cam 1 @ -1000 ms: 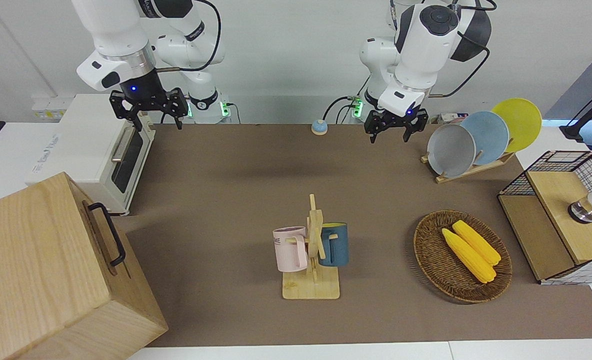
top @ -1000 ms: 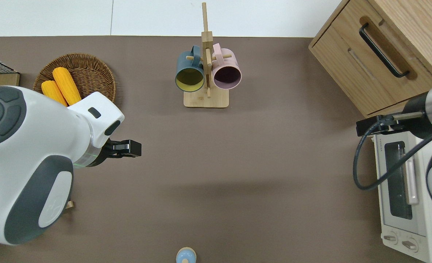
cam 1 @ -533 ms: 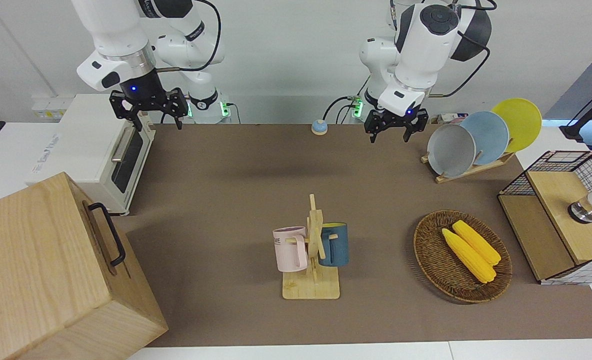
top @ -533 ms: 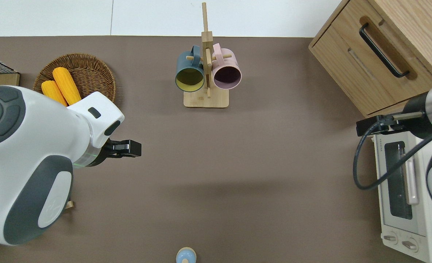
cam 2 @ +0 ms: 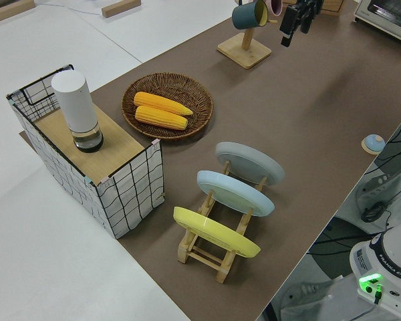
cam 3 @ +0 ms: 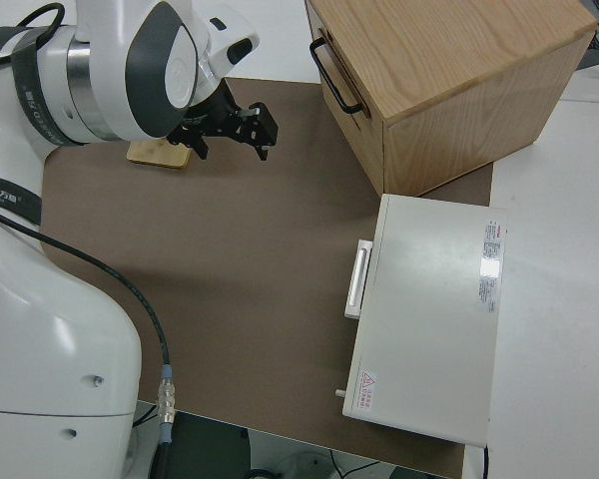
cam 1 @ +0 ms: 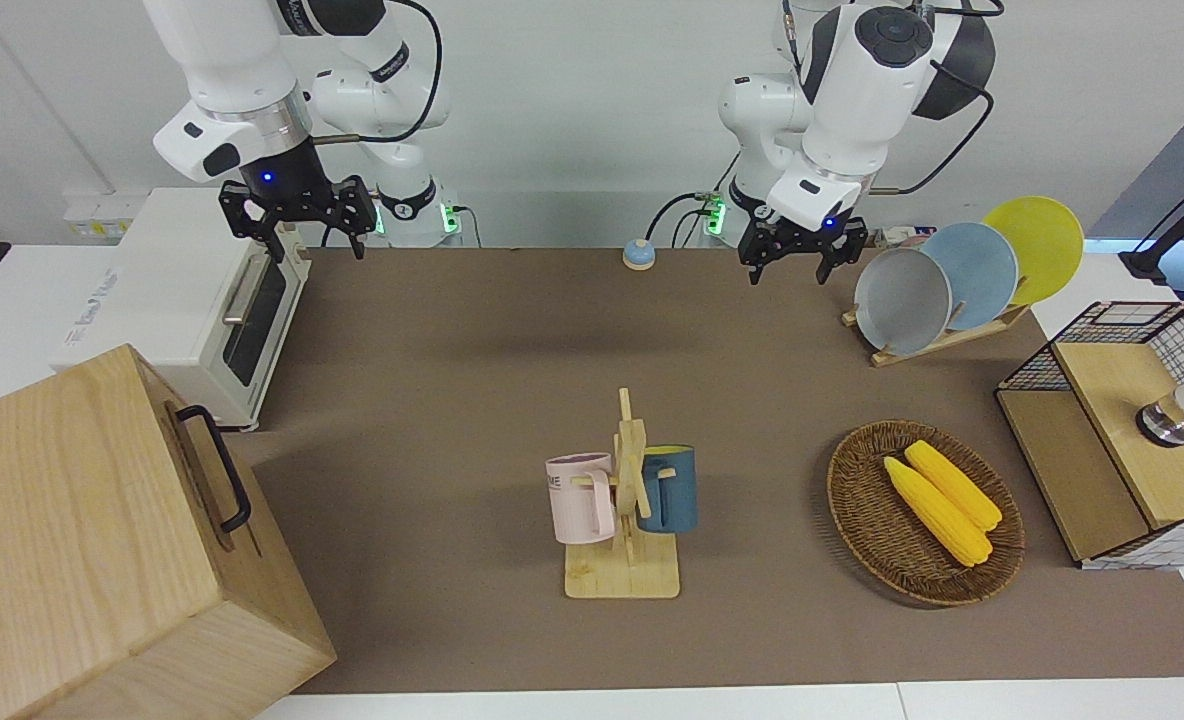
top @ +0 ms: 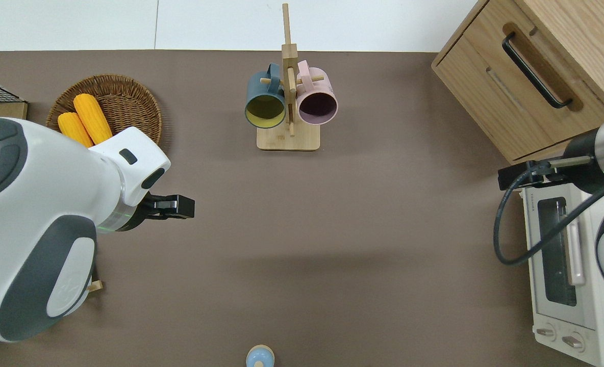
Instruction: Pick gray plate from low plate rack and place it on table with left arm
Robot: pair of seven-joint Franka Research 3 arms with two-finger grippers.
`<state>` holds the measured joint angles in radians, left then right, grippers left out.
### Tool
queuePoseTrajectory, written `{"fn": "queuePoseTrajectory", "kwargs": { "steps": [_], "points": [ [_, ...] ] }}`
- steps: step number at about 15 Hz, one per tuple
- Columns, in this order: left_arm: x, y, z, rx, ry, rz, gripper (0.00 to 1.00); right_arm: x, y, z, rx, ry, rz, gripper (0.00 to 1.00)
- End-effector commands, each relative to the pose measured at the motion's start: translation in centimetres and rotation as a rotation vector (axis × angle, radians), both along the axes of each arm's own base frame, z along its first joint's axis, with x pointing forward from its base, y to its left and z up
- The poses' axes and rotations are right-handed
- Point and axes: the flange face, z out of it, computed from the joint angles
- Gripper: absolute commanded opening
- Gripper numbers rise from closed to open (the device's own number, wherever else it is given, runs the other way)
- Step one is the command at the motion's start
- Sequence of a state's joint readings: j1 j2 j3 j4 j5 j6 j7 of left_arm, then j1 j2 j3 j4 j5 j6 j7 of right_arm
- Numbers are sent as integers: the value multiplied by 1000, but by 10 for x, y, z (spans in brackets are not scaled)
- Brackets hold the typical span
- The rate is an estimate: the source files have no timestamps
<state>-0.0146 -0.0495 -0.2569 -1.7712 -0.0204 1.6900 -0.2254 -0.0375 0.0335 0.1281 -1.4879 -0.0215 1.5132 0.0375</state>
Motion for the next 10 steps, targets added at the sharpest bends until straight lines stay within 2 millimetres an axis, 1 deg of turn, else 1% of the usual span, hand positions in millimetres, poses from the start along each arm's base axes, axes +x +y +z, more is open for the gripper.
{"fn": "queuePoseTrajectory", "kwargs": {
  "steps": [1, 4, 5, 6, 8, 10],
  "points": [
    [3, 30, 10, -5, 10, -51, 991, 1, -2, 3, -2, 5, -15, 983],
    [4, 61, 12, -5, 30, -34, 991, 1, -2, 3, -2, 5, -15, 983],
    [5, 70, 12, -4, 35, -30, 991, 1, -2, 3, -2, 5, -15, 983],
    [4, 77, 18, 0, 24, -35, 991, 1, -2, 3, -2, 5, -15, 983],
    [3, 91, 19, 0, 35, -51, 991, 1, -2, 3, -2, 5, -15, 983],
    [2, 113, 22, 15, 41, -79, 991, 1, -2, 3, -1, 4, -15, 983]
  ]
}}
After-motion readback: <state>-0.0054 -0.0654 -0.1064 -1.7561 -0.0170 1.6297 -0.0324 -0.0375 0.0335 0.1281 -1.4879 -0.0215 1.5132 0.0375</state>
